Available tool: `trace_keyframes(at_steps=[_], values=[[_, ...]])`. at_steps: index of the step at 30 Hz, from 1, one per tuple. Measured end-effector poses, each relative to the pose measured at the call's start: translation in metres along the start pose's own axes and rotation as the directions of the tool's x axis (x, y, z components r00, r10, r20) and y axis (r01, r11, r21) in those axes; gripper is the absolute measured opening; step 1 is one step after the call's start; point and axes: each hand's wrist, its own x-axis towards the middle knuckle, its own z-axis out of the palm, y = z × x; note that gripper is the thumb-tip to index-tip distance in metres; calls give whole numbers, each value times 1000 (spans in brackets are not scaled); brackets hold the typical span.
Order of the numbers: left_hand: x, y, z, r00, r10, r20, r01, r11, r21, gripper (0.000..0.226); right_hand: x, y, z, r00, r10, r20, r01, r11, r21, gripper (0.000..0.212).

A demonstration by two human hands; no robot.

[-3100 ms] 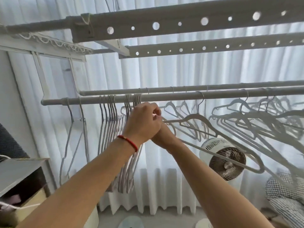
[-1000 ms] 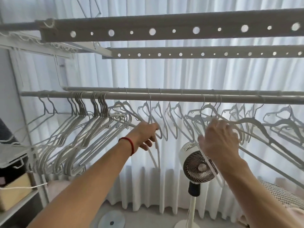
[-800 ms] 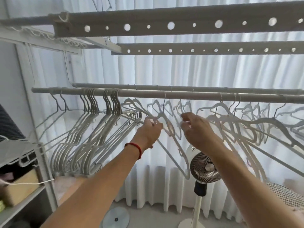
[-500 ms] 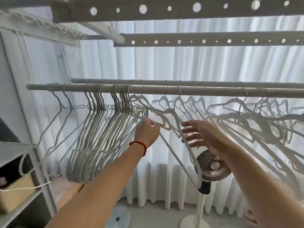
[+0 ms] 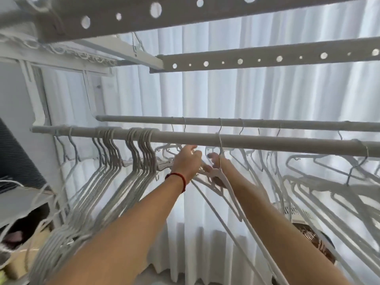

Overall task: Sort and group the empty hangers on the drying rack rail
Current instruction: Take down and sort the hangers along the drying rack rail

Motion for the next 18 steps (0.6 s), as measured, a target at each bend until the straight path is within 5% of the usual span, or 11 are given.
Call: trace_keyframes(at_steps=[4,10,18], values=[[17,-3,-4,999,5,-33,-1,990,144,22,39,13,26,997,-72,8,71,956,-283,18],[23,-17,-8,996,75,-54,-60,968,244,18,42,-11,45,990,-143,1,138,952,-274,18],[14,-29,-28,982,165,-93,-153,980,128,22,36,-52,49,915,-399,-60,388,910,-145,19]])
